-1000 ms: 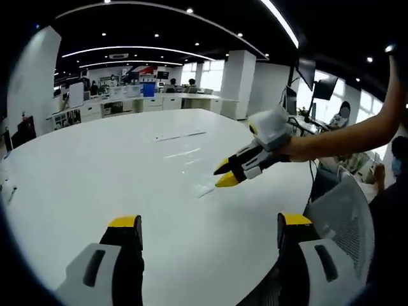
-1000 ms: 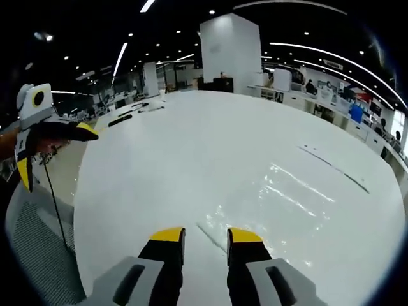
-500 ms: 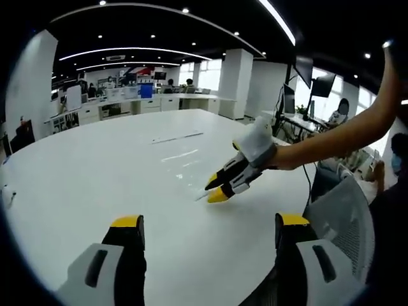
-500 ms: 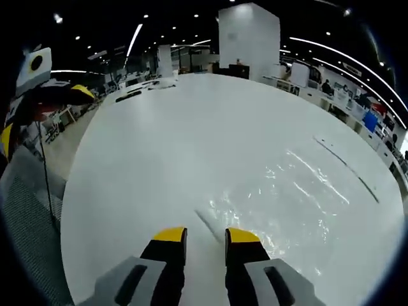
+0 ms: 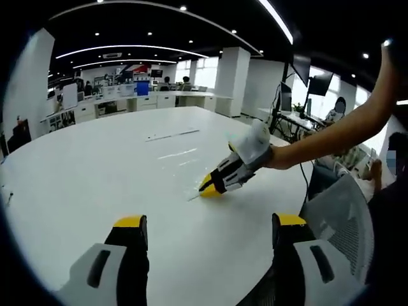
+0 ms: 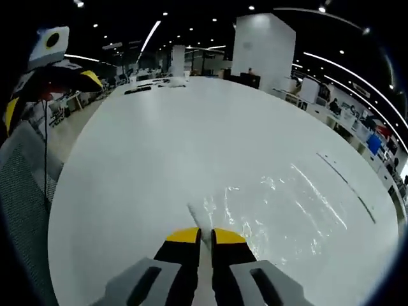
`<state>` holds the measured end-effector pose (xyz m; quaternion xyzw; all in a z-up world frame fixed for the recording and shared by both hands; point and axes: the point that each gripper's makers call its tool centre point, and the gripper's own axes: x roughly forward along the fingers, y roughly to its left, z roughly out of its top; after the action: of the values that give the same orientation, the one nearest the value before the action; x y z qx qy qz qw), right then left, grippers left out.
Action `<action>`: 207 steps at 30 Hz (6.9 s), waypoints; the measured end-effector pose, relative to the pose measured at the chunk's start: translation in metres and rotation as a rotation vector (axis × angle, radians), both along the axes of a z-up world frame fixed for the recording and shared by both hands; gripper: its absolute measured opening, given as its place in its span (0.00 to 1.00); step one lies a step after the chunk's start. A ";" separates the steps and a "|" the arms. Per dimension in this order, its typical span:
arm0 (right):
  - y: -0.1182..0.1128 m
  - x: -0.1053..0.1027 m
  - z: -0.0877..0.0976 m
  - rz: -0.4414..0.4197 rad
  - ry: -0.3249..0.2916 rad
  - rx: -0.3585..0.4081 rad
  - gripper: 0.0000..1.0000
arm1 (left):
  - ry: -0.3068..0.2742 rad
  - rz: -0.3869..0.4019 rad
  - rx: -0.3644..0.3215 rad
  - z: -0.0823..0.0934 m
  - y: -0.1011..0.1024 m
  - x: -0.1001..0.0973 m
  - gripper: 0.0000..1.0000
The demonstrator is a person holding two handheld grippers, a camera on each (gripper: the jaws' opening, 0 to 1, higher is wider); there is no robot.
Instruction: Open the resealable bag by pulling the two sides of the seal apart until the entire bag opening is separated and visibly accessible.
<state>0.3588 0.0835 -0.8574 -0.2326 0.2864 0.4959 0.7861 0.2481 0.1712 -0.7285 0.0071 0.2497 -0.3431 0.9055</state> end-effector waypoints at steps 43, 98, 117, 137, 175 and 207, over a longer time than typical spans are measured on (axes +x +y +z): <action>-0.008 -0.109 0.032 0.084 0.177 0.085 0.01 | -0.016 -0.205 0.148 -0.025 -0.031 -0.024 0.62; 0.037 -0.199 0.068 0.244 0.211 0.150 0.01 | -0.150 -0.667 0.593 -0.065 -0.051 -0.078 0.17; 0.039 -0.207 0.063 0.255 0.203 0.131 0.01 | -0.267 -0.849 0.660 -0.069 -0.060 -0.088 0.01; 0.044 -0.205 0.060 0.397 -0.063 -0.100 0.00 | -0.242 -0.818 0.616 -0.069 -0.058 -0.086 0.00; 0.038 -0.202 0.060 0.371 -0.077 -0.124 0.00 | -0.261 -0.844 0.686 -0.064 -0.065 -0.088 0.01; 0.016 -0.197 0.052 0.347 -0.056 -0.169 0.00 | -0.237 -0.795 0.657 -0.064 -0.044 -0.084 0.00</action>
<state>0.1618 0.0993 -0.8054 -0.3573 0.2606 0.5915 0.6742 0.1646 0.1268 -0.7928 0.4236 0.2179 -0.5603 0.6776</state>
